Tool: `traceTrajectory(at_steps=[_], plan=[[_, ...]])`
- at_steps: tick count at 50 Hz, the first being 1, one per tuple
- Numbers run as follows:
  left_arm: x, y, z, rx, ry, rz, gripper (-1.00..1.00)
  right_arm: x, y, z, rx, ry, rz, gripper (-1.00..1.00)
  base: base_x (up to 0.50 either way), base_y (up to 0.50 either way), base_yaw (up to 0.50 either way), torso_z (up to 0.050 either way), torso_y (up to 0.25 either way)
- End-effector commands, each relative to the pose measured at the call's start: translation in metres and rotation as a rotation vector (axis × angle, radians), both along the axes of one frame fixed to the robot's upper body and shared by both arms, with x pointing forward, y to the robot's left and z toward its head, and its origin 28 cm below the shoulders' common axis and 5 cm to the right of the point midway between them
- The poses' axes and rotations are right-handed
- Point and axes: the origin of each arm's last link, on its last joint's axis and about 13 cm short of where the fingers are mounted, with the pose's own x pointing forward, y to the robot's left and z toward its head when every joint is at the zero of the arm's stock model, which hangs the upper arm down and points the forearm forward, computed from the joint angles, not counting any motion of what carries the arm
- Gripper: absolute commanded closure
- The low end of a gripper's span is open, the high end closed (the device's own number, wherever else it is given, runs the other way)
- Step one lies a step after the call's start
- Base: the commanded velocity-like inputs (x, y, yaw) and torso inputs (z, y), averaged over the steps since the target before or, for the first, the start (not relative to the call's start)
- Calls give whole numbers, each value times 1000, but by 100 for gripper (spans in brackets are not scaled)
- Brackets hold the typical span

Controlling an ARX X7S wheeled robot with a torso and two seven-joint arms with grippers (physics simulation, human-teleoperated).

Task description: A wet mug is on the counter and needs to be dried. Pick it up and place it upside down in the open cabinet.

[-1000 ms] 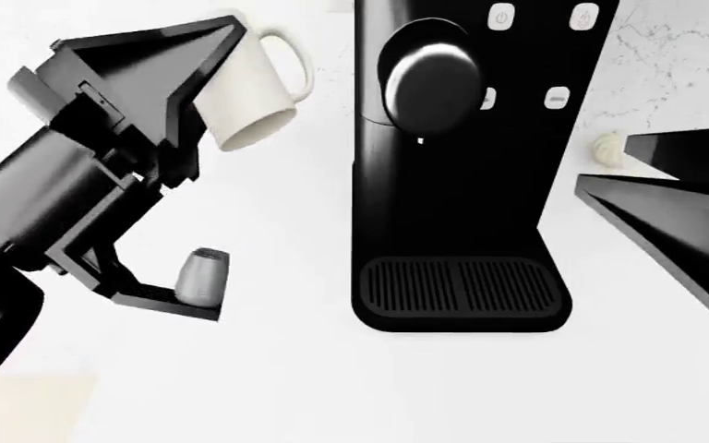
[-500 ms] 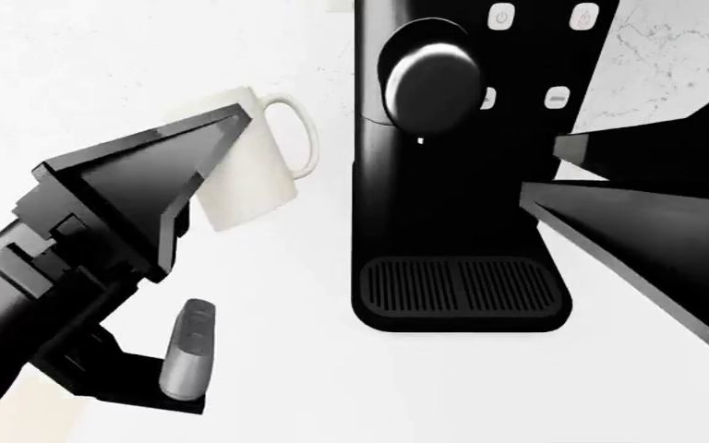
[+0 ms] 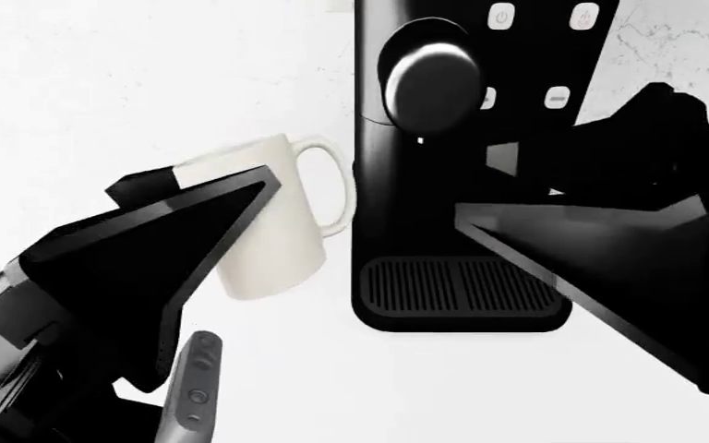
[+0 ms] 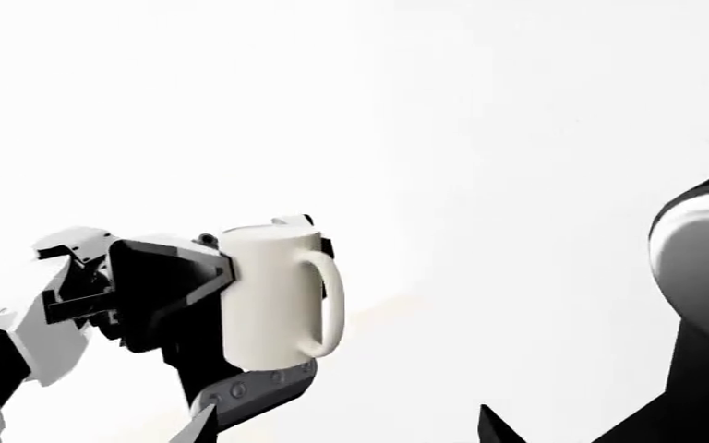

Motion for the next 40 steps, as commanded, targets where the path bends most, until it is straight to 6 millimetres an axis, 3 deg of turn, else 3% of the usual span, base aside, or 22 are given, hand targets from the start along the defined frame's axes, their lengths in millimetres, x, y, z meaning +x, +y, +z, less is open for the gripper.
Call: traceTrajectory(at_steps=[1, 24, 40], plan=[[-4, -1, 3, -3, -26, -22, 100, 1, 10, 4, -15, 22, 105, -100, 0, 0, 0, 0, 0], [-12, -6, 16, -40, -47, -43, 100, 19, 25, -2, 44, 52, 176, -100, 0, 0, 0, 0, 0], [-14, -11, 8, -44, -54, -66, 100, 23, 36, -11, 58, 102, 240, -100, 0, 0, 0, 0, 0]])
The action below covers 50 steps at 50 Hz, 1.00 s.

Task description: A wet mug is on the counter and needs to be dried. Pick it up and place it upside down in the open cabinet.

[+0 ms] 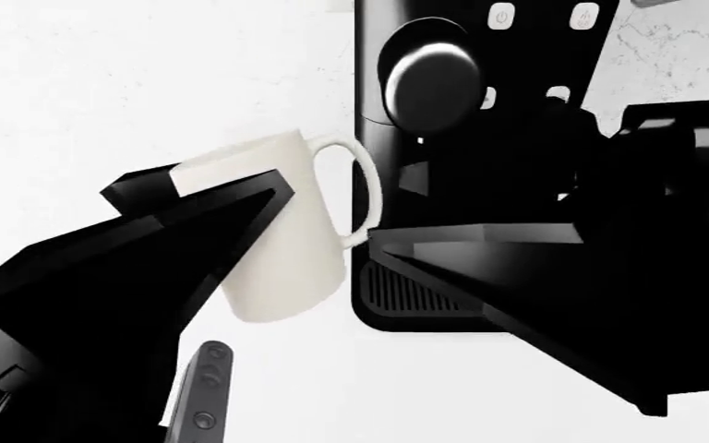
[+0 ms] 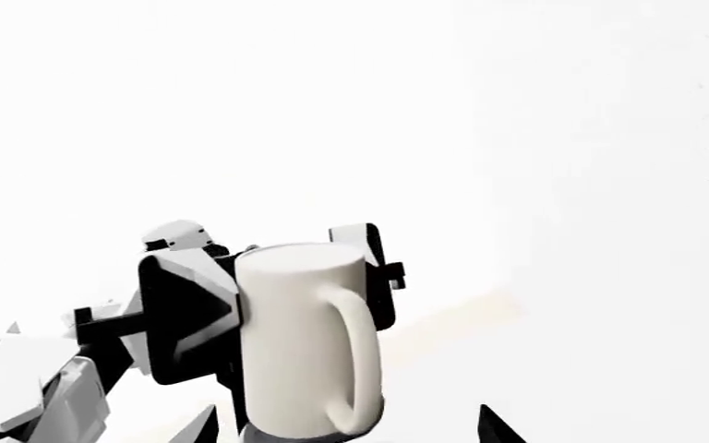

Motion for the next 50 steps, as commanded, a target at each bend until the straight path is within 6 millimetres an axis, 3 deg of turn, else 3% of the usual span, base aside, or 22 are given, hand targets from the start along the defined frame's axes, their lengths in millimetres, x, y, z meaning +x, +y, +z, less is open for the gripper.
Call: traceTrajectory(at_steps=[1, 18, 43, 44, 50], plan=[[-1, -3, 1, -22, -17, -24, 100, 3, 8, -7, 9, 35, 52, -100, 0, 0, 0, 0, 0], [5, -11, -2, -36, -21, -37, 100, 6, 17, -18, -14, 41, 123, -100, 0, 0, 0, 0, 0], [-8, -21, -9, -47, -16, -97, 100, 10, 29, -18, -16, 27, 152, -100, 0, 0, 0, 1, 0], [-8, -22, -10, -48, -14, -99, 100, 11, 29, -19, -18, 26, 149, 100, 0, 0, 0, 0, 0], [-8, -23, -12, -55, 1, -112, 100, 11, 33, -22, -24, 37, 163, 100, 0, 0, 0, 0, 0]])
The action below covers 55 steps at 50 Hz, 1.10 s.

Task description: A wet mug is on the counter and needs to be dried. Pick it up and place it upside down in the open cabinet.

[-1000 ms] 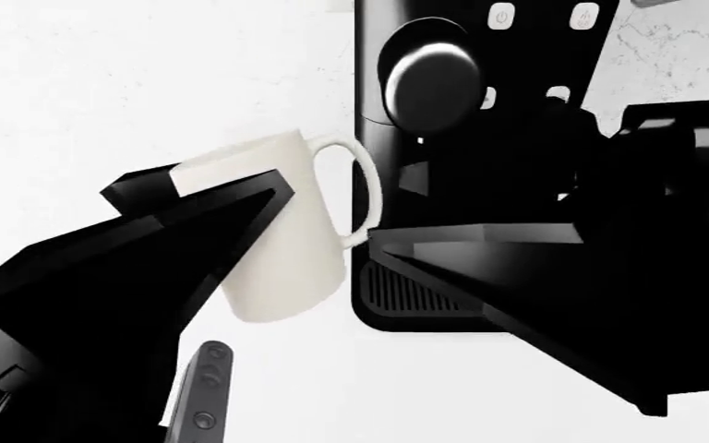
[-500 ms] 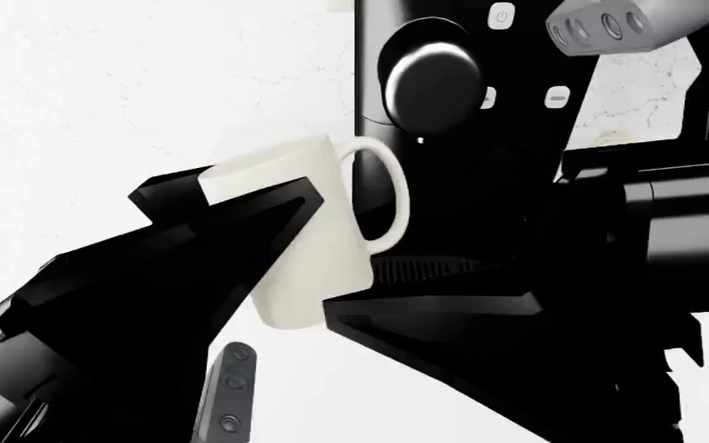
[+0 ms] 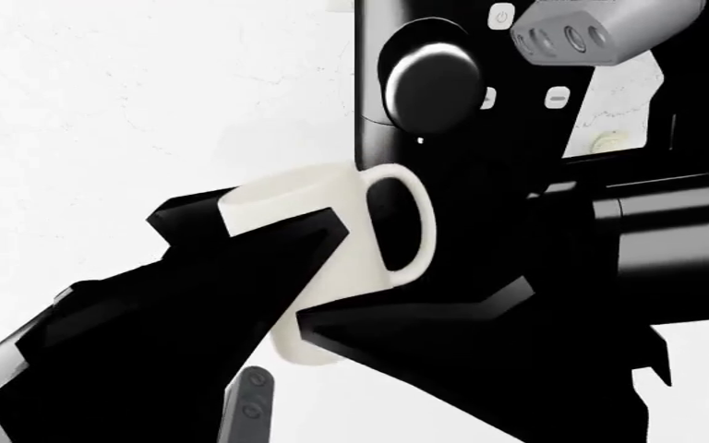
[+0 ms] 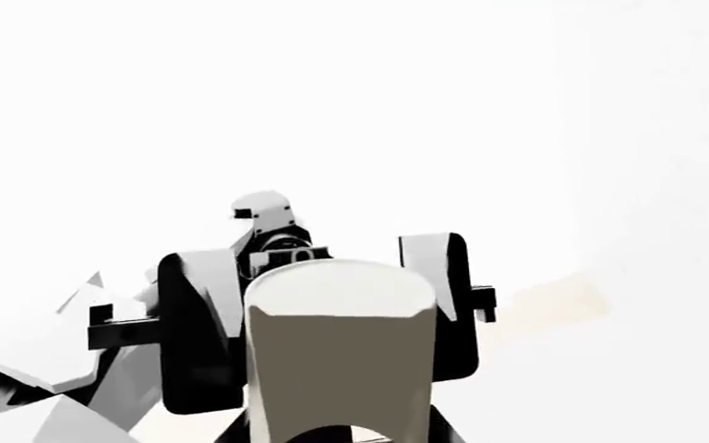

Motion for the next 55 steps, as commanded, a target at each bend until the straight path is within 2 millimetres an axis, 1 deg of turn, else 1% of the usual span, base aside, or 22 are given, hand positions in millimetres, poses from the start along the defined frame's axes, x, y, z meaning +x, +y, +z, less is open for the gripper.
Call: traceTrajectory(at_steps=[1, 8, 10, 11, 17, 21, 28, 37, 41, 47, 55], plan=[[-3, -4, -2, -17, -4, -47, 100, 4, 7, -6, -18, 5, 0, 100, 0, 0, 0, 0, 0], [0, -4, -2, -29, -9, -49, 100, 2, 7, -6, -22, 9, 11, 100, 0, 0, 0, 0, 0], [1, -3, -2, -32, 15, -51, 100, 3, 6, -5, -21, 5, -1, 100, 0, 0, 0, 0, 0], [2, -2, -3, -31, 23, -49, -100, 3, 6, -5, -25, 2, -7, 100, 0, 0, 0, 0, 0], [7, 2, 1, -55, 54, -9, -100, 0, 0, -4, -33, -9, -22, 100, 0, 0, 0, 0, 0], [11, 5, 5, -83, 67, 4, -100, -5, -8, -2, -43, -15, -44, 100, 0, 0, 0, 0, 0], [14, 7, 7, -111, 68, 23, -100, -11, -20, -1, -58, -24, -90, 100, 0, 0, 0, 0, 0], [16, 13, 2, -133, 103, 65, -100, -22, -32, 8, -54, -69, -141, 100, 0, 0, 0, 0, 1], [15, 14, 2, -145, 116, 81, -100, -30, -36, 14, -54, -102, -176, 100, 0, 0, 0, 0, 0], [18, 16, -1, -148, 150, 97, -100, -43, -40, 34, -4, -202, -240, 100, 0, 0, 0, 0, 0], [20, 17, -5, -159, 172, 121, -100, -49, -38, 48, -14, -294, -294, 100, 0, 0, 0, 0, 0]])
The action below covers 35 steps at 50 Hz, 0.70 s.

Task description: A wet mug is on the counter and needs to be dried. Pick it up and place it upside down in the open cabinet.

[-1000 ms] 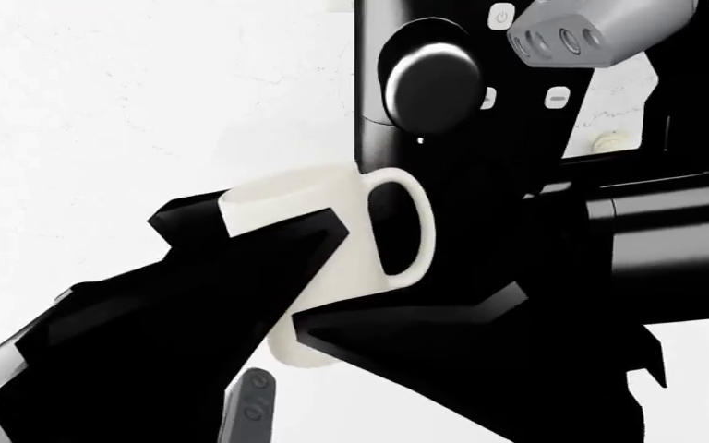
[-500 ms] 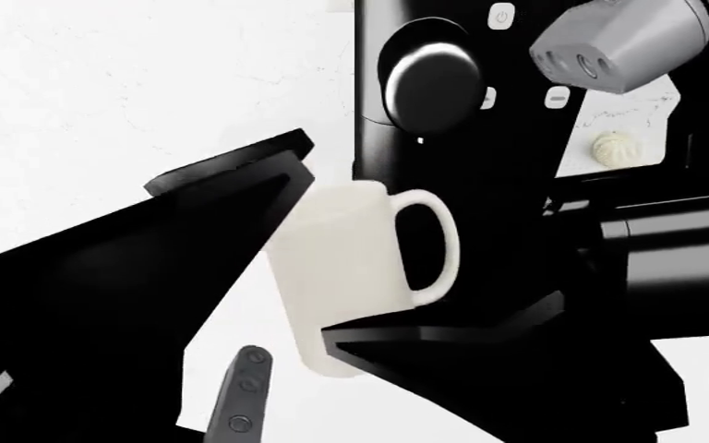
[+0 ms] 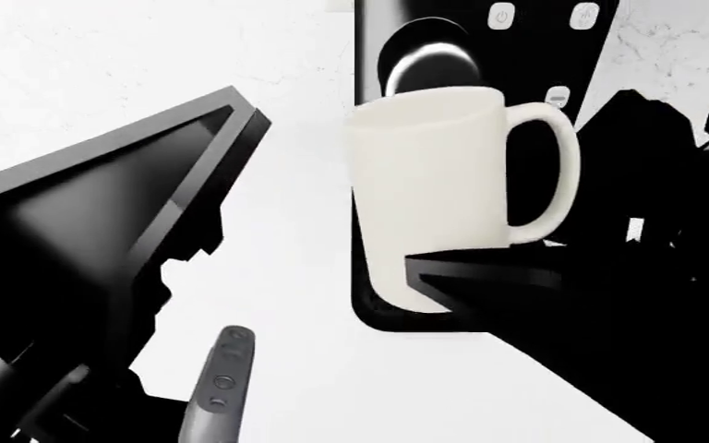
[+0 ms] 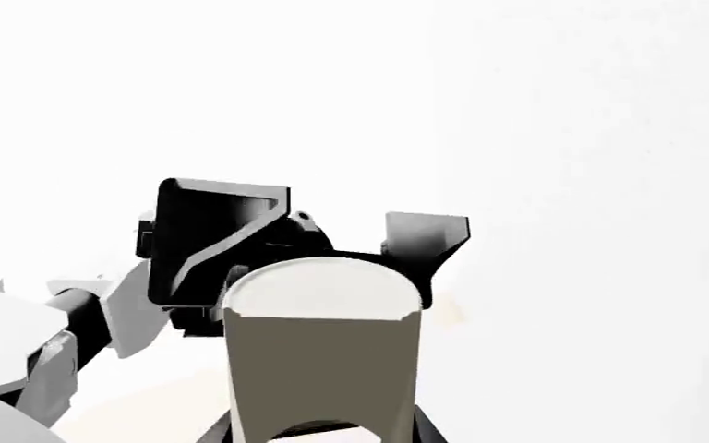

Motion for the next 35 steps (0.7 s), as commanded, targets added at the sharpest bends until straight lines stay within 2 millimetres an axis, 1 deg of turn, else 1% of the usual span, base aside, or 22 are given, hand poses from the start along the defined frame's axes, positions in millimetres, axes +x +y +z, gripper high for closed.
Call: traceTrajectory(at_steps=[1, 6, 11, 23, 32, 35], plan=[[3, 2, -4, -20, 39, 33, -100, -14, -3, 22, 18, -136, -75, 100, 0, 0, 0, 0, 0], [6, 2, -5, -41, 57, 40, -100, -17, -3, 39, 58, -227, -133, 100, 0, 0, 0, 0, 0], [10, 3, -8, -49, 62, 48, -100, -17, -3, 51, 96, -271, -183, 100, 0, 0, 0, 0, 0], [10, 5, -14, -60, 67, 59, -100, -11, -3, 66, 92, -304, -222, 100, 0, 0, 0, 0, 0], [11, 5, -18, -56, 71, 63, -100, 1, 1, 77, 88, -329, -237, 100, 0, 0, 0, 0, 0], [11, 5, -17, -56, 68, 65, -100, 6, 4, 82, 86, -361, -274, 100, 0, 0, 0, 3, 0]])
